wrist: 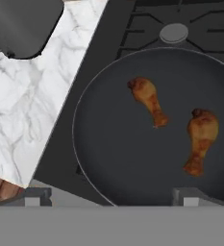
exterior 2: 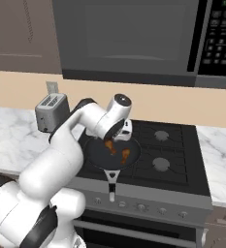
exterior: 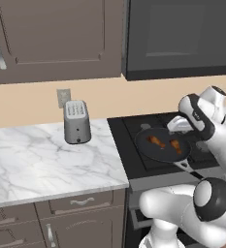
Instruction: Take the chicken drumsticks from the pan and place one on each plate on the dining counter.
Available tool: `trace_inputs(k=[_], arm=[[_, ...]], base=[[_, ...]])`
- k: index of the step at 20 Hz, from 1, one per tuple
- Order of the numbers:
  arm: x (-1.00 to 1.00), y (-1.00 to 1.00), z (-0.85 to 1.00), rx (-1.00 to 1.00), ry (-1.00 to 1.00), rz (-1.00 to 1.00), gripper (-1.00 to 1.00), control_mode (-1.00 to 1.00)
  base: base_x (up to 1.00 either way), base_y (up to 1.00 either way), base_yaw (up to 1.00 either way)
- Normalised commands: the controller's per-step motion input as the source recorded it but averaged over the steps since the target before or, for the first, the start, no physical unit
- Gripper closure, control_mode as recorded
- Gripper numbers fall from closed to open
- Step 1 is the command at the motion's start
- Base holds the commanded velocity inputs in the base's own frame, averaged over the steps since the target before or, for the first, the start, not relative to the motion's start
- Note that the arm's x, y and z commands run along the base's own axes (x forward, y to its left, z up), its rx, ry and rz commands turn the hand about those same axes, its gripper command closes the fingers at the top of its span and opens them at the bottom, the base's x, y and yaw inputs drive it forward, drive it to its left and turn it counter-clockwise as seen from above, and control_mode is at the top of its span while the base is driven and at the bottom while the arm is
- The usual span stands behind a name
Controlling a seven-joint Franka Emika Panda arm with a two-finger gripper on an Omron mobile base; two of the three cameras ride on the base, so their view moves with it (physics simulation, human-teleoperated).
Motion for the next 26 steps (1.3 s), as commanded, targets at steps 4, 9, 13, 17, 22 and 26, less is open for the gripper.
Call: trace_inputs(k=[4,9,13,17,22,26], arm=[[0.33,0.22,-0.49,0.0,0.02,0.0,-1.0,-1.0],[0.21,0.29,-0.48,0.0,-0.01,-0.02,-1.0,-1.0],[0.27,0.22,-0.35,0.0,0.0,-0.03,-1.0,-1.0],[0.38,0.08,-0.25,-0.01,0.0,-0.04,-1.0,-1.0],[0.35,0.0,-0.17,-0.04,0.0,0.0,-1.0,-1.0],[0.11,0.0,-0.14,-0.09,0.0,-0.01,-1.0,-1.0]], base=[[0.0,0.0,0.0],[0.0,0.0,0.0],[0.0,0.0,0.0],[0.0,0.0,0.0],[0.0,0.0,0.0],[0.0,0.0,0.0]])
